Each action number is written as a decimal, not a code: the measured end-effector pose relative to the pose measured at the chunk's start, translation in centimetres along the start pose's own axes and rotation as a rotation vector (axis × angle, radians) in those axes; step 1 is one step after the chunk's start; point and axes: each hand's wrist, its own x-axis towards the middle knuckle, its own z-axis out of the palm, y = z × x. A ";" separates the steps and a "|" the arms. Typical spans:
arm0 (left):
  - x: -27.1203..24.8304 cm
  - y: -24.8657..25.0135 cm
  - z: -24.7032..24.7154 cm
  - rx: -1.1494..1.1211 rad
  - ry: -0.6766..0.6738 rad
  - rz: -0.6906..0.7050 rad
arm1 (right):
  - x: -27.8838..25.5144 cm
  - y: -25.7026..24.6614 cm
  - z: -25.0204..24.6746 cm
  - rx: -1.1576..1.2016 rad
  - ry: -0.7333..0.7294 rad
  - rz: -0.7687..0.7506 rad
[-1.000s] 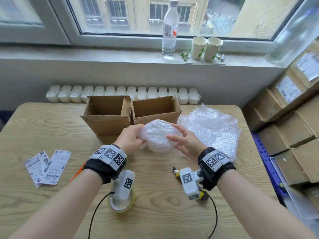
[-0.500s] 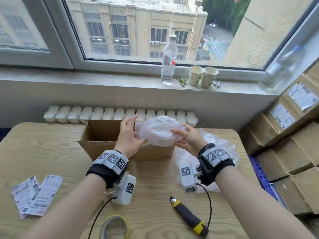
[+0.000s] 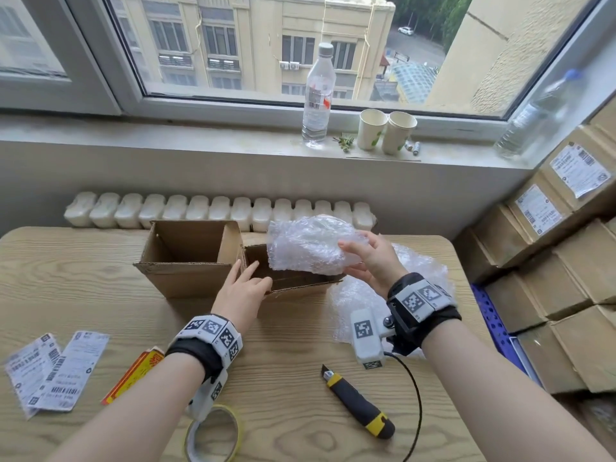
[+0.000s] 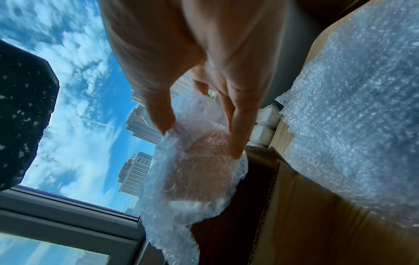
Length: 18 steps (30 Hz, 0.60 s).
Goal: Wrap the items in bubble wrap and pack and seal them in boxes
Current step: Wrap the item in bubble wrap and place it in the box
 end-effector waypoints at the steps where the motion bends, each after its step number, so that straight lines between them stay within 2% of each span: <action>1: -0.4 0.1 0.4 0.001 0.013 0.011 | -0.3 0.2 -0.1 -0.011 0.003 -0.005; 3: -0.9 0.3 0.9 -0.012 0.033 0.001 | -0.9 0.6 -0.3 -0.029 -0.002 -0.008; 8: -2.4 1.2 1.0 -0.095 -0.058 -0.007 | -2.7 2.2 -0.5 -0.047 0.006 -0.001; 15: -4.3 2.7 0.7 -0.193 -0.113 -0.023 | -5.4 4.7 -1.8 -0.003 0.000 0.026; 18: -4.0 2.2 0.5 -0.116 -0.110 -0.066 | -5.7 5.3 -1.9 -0.012 0.015 0.036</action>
